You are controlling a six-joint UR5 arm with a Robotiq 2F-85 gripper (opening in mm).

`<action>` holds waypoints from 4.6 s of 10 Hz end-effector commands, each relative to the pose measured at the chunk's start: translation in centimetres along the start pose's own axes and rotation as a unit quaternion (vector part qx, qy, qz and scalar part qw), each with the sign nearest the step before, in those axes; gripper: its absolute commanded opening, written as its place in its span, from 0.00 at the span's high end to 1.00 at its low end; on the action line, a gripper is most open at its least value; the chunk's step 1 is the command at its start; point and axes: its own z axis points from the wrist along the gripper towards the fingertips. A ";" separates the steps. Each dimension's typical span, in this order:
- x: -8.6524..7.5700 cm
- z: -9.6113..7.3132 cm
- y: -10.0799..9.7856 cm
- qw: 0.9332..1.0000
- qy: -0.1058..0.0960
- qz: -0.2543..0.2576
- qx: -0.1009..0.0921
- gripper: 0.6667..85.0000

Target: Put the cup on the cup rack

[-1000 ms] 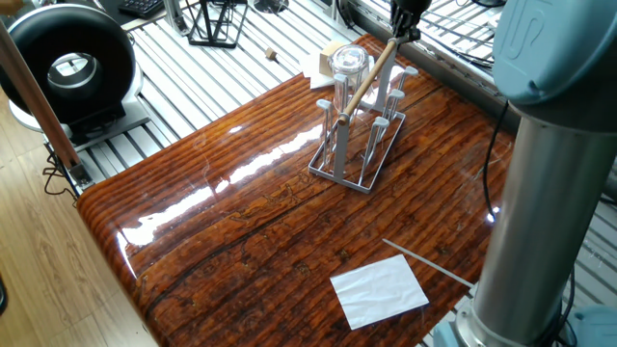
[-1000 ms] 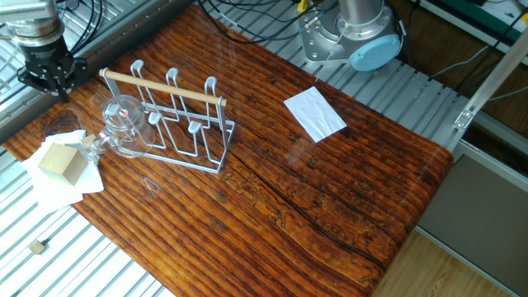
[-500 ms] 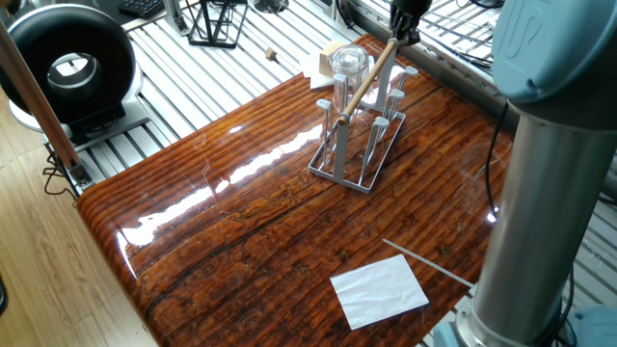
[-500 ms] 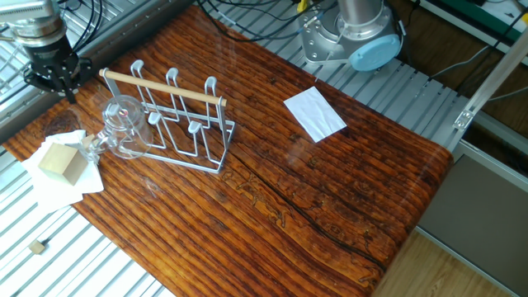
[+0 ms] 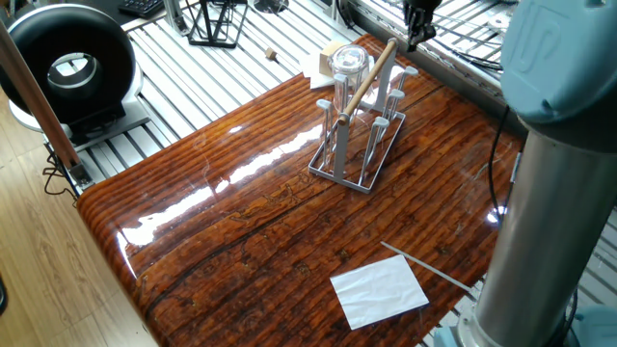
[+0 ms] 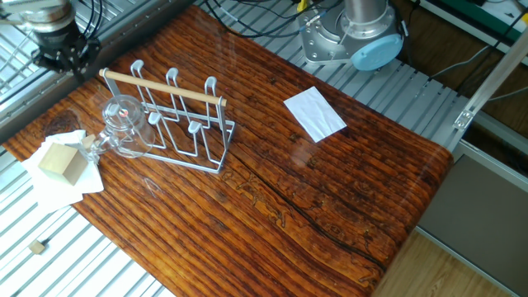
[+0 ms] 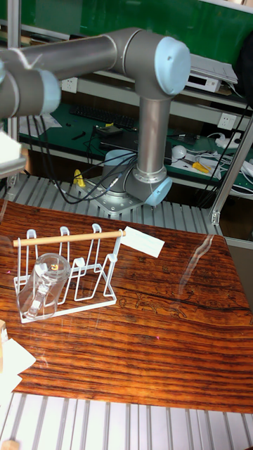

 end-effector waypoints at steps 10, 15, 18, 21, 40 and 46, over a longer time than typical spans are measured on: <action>-1.2 -4.9 4.9 0.997 0.036 0.066 0.018 1.00; -2.6 -4.7 4.3 0.998 0.009 0.065 0.024 1.00; -2.8 -4.1 2.8 0.996 0.002 0.081 0.029 1.00; -3.7 -2.9 1.6 0.994 -0.007 0.110 0.017 1.00; -7.5 -4.5 3.5 0.991 -0.089 0.094 0.024 1.00; -7.5 -4.6 2.5 0.991 -0.089 0.087 0.045 1.00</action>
